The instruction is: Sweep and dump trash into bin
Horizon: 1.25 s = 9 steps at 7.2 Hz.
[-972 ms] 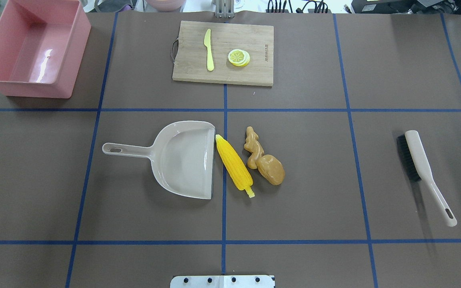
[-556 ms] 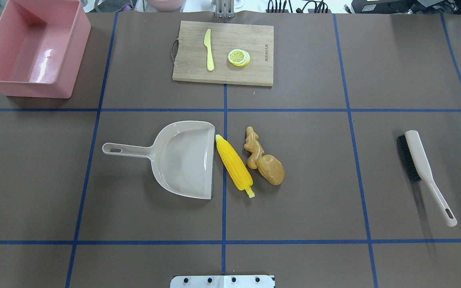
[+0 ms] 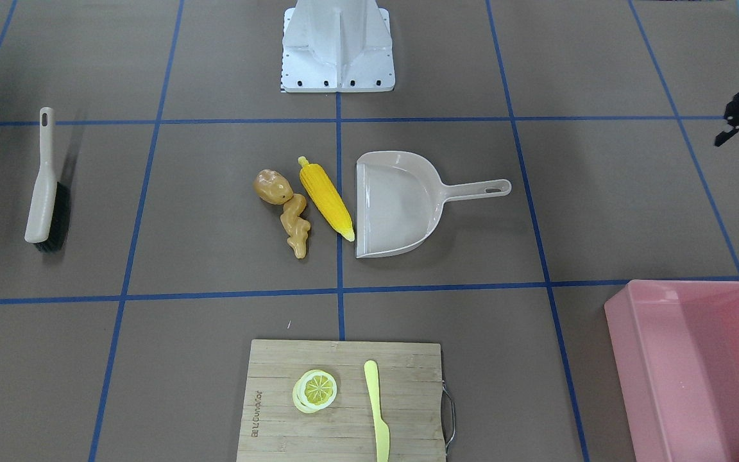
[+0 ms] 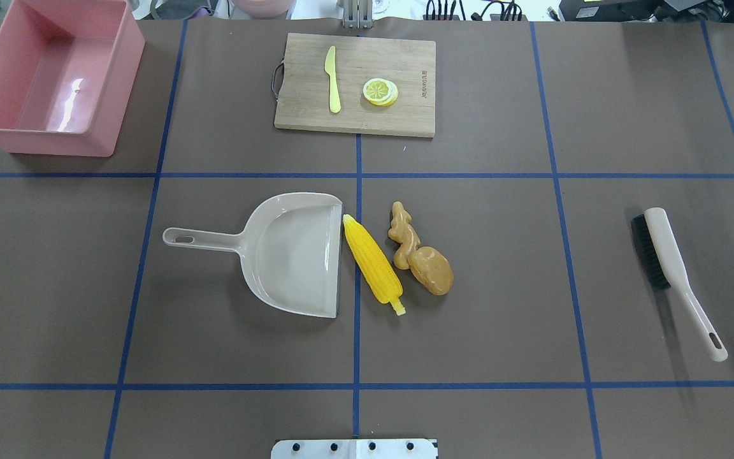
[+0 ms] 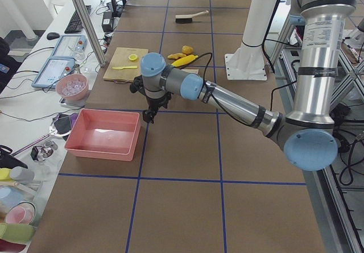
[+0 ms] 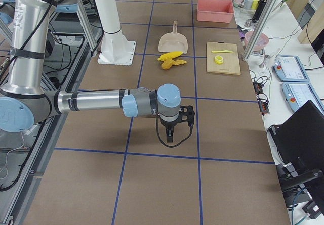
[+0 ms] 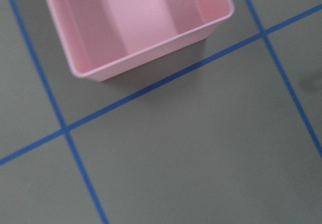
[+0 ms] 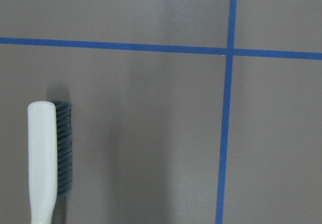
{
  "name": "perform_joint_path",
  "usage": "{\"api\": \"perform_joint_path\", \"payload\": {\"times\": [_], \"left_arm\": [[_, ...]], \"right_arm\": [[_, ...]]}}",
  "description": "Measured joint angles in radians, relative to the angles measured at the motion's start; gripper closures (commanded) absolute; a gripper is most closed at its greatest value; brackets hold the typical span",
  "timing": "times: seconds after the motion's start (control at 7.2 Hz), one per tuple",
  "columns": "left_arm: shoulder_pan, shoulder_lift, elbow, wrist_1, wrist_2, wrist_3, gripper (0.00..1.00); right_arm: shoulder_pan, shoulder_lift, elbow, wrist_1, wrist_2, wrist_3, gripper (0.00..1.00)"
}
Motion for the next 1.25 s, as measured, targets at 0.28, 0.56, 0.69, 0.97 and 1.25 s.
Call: {"api": "perform_joint_path", "payload": {"times": [0.28,0.56,0.69,0.97,1.25], "left_arm": [[0.145,-0.139,0.012,-0.049,0.037,0.004,0.02],[0.214,-0.177,0.011,-0.154,0.043,0.009,0.02],[0.262,-0.188,0.01,-0.211,0.045,0.01,0.02],[0.337,-0.218,0.001,-0.27,0.049,0.012,0.02],[0.382,-0.244,-0.005,-0.304,0.054,0.014,0.02]], "right_arm": [[-0.029,0.002,0.023,0.004,0.045,-0.001,0.0],[-0.062,0.005,0.041,0.014,0.045,0.012,0.0],[-0.098,0.014,0.055,0.016,0.036,0.071,0.0],[-0.221,0.048,0.116,0.017,-0.025,0.289,0.0],[-0.319,0.032,0.169,0.031,-0.064,0.423,0.07]]}}
